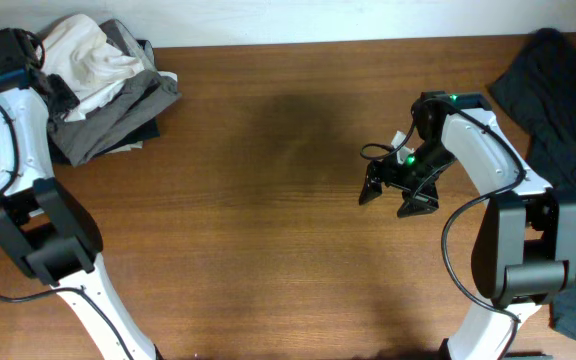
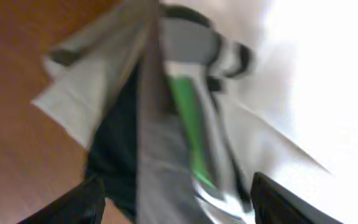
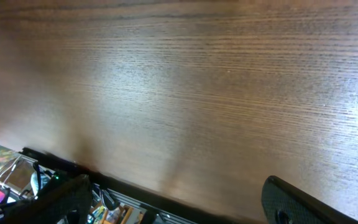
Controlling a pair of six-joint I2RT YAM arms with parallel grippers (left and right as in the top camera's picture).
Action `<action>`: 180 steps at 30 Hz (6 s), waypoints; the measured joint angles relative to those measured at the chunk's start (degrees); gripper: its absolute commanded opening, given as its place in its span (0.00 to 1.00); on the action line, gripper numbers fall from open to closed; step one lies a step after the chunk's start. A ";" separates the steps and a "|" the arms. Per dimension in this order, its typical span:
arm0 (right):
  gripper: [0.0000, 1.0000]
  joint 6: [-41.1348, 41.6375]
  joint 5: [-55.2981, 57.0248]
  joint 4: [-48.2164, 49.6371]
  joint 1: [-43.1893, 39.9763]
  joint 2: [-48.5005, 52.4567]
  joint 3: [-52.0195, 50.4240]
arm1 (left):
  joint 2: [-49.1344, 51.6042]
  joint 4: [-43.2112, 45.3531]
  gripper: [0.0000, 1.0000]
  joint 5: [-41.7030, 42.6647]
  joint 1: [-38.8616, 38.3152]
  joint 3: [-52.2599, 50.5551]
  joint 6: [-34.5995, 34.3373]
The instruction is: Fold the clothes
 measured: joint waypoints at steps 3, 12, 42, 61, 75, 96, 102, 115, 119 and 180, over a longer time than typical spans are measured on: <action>0.90 -0.02 0.00 0.02 0.00 0.00 0.00 | -0.61 -0.26 0.75 5.01 0.00 0.00 0.02; 0.91 -0.24 0.00 0.02 0.00 -0.02 0.00 | 2.84 3.06 0.76 11.17 0.07 0.13 1.92; 0.91 -0.66 0.00 0.87 0.00 0.00 0.00 | -4.83 -6.29 0.84 17.33 0.20 0.63 0.20; 0.91 -0.63 0.00 1.05 0.00 -0.02 0.00 | 8.00 7.98 0.01 23.58 -7.37 0.63 -0.13; 0.91 -0.68 0.02 1.09 0.00 -0.02 0.00 | -1.46 23.04 0.01 13.42 -2.49 0.74 0.04; 0.88 -0.59 0.02 -0.20 0.00 -5.73 0.83 | -3.21 10.56 0.99 12.24 -1.09 2.58 5.01; 0.87 -0.61 1.46 -2.32 0.09 -26.23 2.08 | -24.17 -5.09 0.99 20.50 -1.11 3.87 5.05; 0.99 5.64 12.92 18.53 1.99 -75.49 -29.00 | -62.51 -2.45 0.99 25.86 -16.79 -32.54 11.85; 0.99 6.47 13.60 31.08 1.99 -81.35 -37.70 | -80.65 17.86 0.99 25.90 -21.31 -63.12 11.43; 0.99 -6.36 21.86 74.36 -1.86 -111.86 -85.50 | -68.98 25.07 0.99 25.88 -21.57 -83.10 11.43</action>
